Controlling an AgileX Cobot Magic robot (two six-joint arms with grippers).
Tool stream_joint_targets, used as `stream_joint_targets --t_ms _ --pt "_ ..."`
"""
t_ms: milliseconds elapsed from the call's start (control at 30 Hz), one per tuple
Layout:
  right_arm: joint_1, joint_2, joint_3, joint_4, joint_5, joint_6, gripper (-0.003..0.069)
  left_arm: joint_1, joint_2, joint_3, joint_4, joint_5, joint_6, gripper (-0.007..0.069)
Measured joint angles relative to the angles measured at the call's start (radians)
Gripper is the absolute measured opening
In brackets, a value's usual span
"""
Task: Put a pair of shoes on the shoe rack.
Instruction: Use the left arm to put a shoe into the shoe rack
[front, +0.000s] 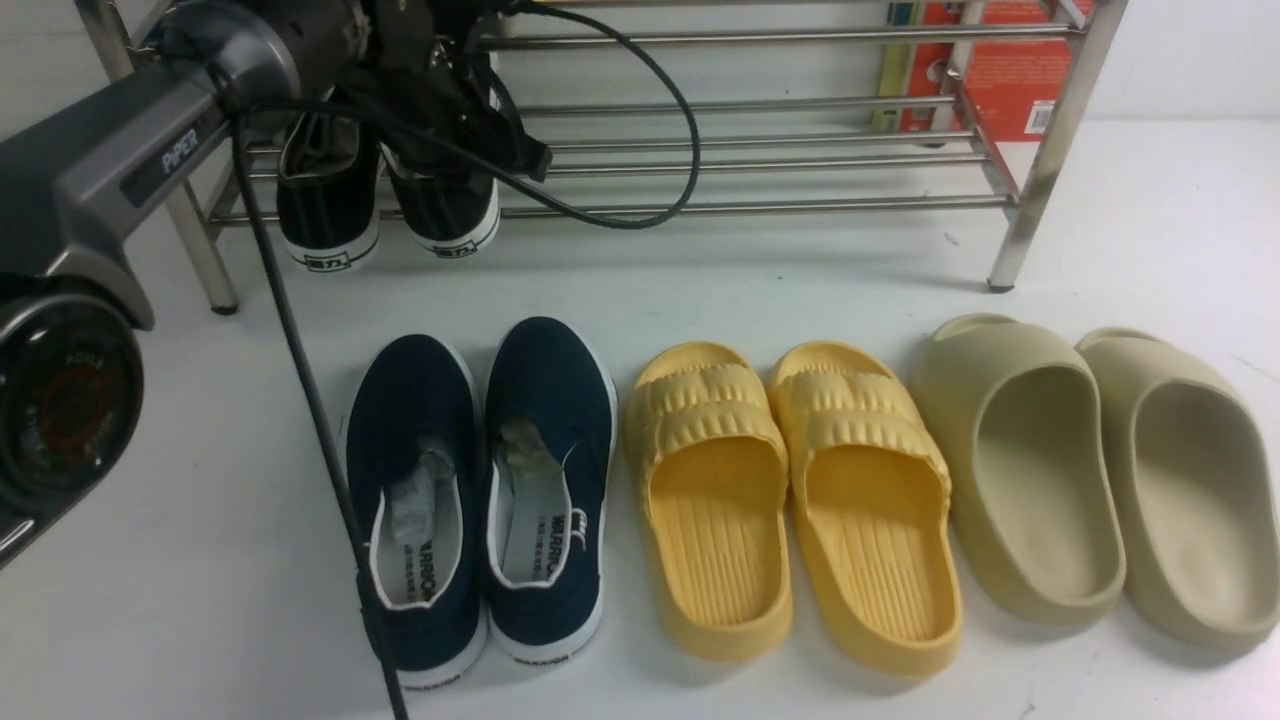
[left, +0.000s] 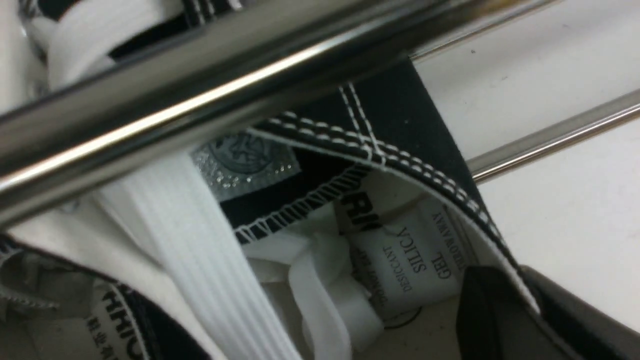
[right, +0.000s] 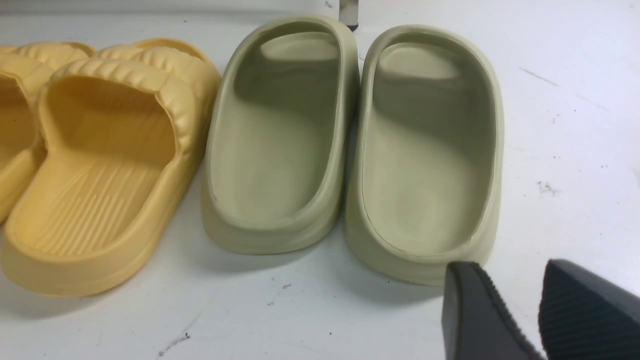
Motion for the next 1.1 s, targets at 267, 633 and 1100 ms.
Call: stream_joint_targets --t_ms 267,633,1100 --pt "0.000 0.000 0.000 0.000 0.000 0.000 0.0239 0.000 0.000 0.000 -0.006 -0.020 0.001 -0.0013" --pt "0.000 0.000 0.000 0.000 0.000 0.000 0.0239 0.000 0.000 0.000 -0.007 0.001 0.001 -0.0011" --pt "0.000 0.000 0.000 0.000 0.000 0.000 0.0239 0.000 -0.002 0.000 0.020 0.001 0.001 0.0057"
